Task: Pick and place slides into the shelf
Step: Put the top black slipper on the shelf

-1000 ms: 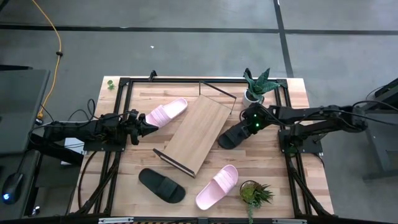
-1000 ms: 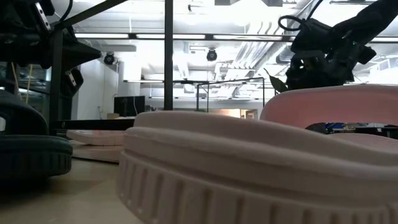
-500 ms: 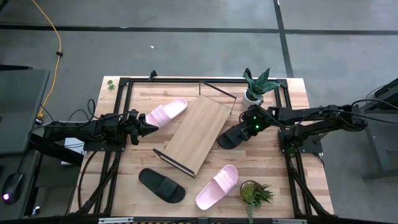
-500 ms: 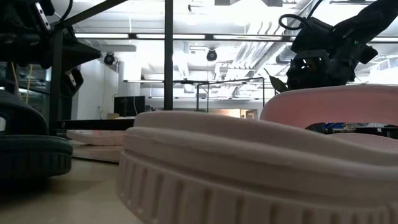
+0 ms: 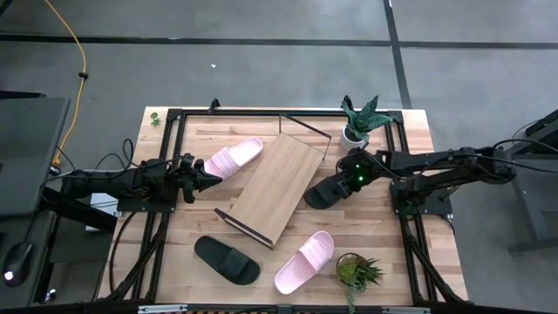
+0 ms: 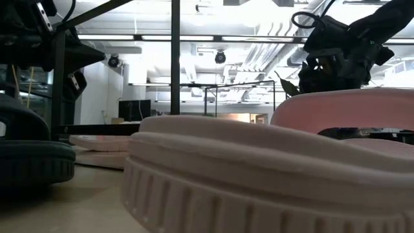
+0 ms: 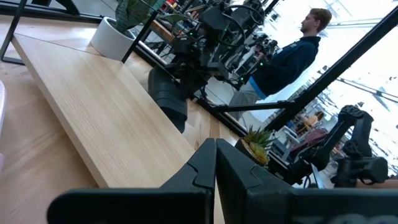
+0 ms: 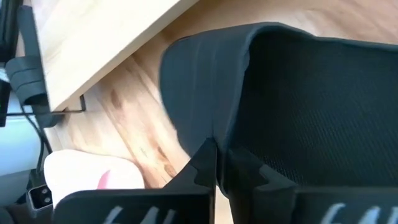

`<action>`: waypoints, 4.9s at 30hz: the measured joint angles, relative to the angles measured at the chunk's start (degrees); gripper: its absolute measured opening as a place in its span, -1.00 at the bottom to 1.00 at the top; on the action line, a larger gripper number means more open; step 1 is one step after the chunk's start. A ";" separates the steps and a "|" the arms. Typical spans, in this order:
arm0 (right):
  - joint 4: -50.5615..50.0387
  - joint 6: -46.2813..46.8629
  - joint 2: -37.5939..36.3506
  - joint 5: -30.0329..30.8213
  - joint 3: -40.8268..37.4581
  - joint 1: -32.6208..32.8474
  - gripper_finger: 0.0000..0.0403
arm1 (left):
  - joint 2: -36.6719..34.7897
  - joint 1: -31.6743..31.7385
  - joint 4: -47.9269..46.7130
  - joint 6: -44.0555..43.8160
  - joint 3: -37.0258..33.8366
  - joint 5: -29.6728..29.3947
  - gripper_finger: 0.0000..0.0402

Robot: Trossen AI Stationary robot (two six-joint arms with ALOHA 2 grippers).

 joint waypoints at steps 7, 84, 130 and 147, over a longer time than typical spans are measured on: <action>-0.69 4.61 -3.74 0.52 -0.02 3.66 -1.00 | 0.00 0.02 0.01 0.01 -0.01 0.00 -1.00; 34.43 37.03 12.93 56.13 10.41 26.89 -1.00 | 0.02 0.00 0.00 -16.12 -0.01 0.68 -1.00; 12.33 57.06 52.95 68.81 60.06 33.82 -1.00 | 0.13 0.00 0.84 -8.25 -0.01 5.20 -1.00; 11.70 65.55 54.74 73.00 60.06 36.68 -1.00 | 0.13 0.00 1.05 -8.26 -0.01 6.60 -1.00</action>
